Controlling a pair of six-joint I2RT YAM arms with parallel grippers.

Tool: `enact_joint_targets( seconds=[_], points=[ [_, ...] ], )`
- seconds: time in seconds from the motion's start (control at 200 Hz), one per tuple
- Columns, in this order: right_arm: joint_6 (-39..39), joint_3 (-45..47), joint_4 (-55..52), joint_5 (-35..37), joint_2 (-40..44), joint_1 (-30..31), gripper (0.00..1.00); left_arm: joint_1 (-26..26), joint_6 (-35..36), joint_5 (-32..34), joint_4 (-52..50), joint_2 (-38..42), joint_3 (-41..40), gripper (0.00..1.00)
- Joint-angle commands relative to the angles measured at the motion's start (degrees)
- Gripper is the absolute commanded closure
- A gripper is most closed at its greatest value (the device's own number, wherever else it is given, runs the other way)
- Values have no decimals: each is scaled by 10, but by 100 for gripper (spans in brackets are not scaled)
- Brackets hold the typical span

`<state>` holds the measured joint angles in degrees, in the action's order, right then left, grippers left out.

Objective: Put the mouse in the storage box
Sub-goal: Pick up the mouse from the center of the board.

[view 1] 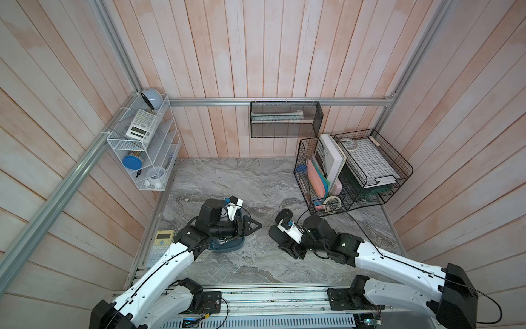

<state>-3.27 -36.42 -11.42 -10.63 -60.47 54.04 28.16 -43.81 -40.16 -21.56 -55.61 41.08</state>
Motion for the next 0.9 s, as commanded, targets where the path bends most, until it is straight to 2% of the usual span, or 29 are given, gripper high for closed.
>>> enact_joint_targets(
  seconds=[0.0,0.245,0.525,0.895],
  points=[
    [-14,5,38,-19,6,10,48,15,17,5,9,-11,12,28],
    [-30,-10,46,-33,-6,21,48,45,23,13,7,-26,17,29],
    [-66,-42,27,-16,-32,53,47,91,25,32,7,-36,22,32],
    [-91,-61,21,-3,-47,70,46,123,24,42,19,-49,19,43]
  ],
)
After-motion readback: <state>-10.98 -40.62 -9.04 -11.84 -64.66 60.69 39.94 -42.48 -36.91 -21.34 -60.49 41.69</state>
